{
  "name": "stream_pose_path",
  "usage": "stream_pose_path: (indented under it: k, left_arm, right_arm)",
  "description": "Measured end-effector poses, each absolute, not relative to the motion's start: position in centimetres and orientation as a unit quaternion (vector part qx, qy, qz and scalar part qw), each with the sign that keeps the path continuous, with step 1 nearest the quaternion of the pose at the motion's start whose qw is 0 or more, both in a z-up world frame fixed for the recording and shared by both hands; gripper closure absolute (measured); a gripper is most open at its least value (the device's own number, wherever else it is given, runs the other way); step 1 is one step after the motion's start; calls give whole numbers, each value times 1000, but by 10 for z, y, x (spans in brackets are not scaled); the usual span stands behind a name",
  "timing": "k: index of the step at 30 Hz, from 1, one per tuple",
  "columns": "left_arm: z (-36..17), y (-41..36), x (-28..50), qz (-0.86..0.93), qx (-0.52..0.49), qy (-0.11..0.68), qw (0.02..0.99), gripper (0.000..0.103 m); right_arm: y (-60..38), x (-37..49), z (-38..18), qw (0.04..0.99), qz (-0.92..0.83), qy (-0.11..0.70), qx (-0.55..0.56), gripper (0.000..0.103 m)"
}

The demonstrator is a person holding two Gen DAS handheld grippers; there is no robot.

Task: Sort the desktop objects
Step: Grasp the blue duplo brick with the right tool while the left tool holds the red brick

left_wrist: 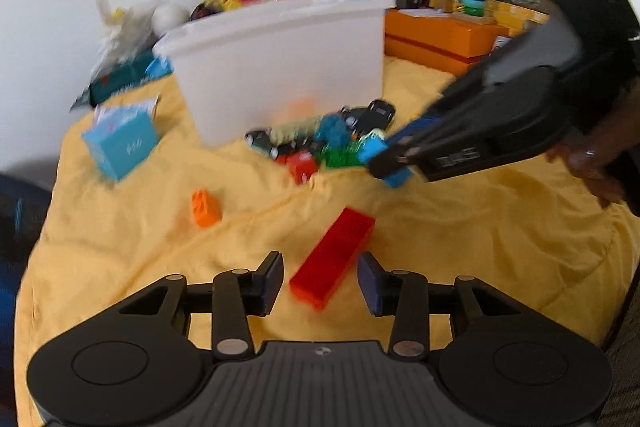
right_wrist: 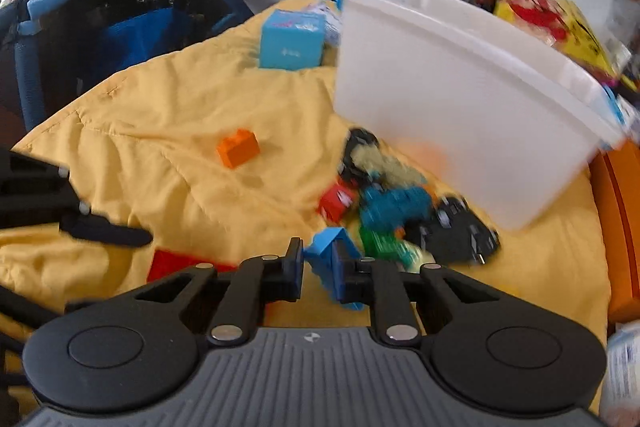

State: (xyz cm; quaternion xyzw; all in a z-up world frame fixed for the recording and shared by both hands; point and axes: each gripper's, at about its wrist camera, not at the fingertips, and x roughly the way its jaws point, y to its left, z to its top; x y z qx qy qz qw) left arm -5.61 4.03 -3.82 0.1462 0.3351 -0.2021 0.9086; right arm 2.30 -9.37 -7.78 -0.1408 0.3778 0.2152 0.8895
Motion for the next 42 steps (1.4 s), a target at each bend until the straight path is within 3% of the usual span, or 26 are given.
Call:
stream_pose_path:
  k: [7, 12, 16, 18, 20, 22, 28, 32, 35, 38, 40, 42]
  left_arm:
    - [-43, 19, -48, -242, 181, 332, 894, 56]
    - [-52, -2, -62, -266, 283, 289, 875, 57]
    - [-68, -2, -47, -262, 296, 313, 863, 57]
    - [-65, 3, -37, -244, 283, 330, 867, 70]
    - [-62, 11, -30, -236, 260, 340, 873, 80]
    - [-56, 24, -19, -232, 207, 362, 879, 80]
    - [-56, 81, 17, -197, -47, 437, 877, 80]
    - [-67, 114, 23, -185, -184, 461, 848, 81]
    - [-62, 109, 18, -212, -217, 460, 835, 87]
    - [-65, 99, 19, -253, -281, 460, 804, 85]
    - [-74, 90, 19, -259, -281, 475, 793, 85]
    - [-76, 85, 15, -241, -239, 479, 810, 92]
  right_arm:
    - [-165, 1, -79, 902, 207, 375, 53, 87]
    - [-190, -3, -85, 865, 258, 370, 219, 87]
    - [-201, 2, -103, 832, 271, 379, 302, 87]
    - [-210, 4, -114, 824, 254, 394, 317, 86]
    - [-217, 0, -112, 835, 242, 395, 297, 83]
    - [-218, -6, -101, 858, 225, 391, 247, 74]
    - [-203, -13, -91, 894, 157, 416, 45, 73]
    - [-196, -23, -90, 900, 147, 408, -45, 65]
    - [-190, -28, -82, 905, 155, 387, -85, 59]
    - [-183, -22, -79, 908, 155, 376, -101, 57]
    - [-181, -19, -79, 908, 161, 376, -89, 57]
    - [-178, -17, -80, 906, 168, 379, -79, 57]
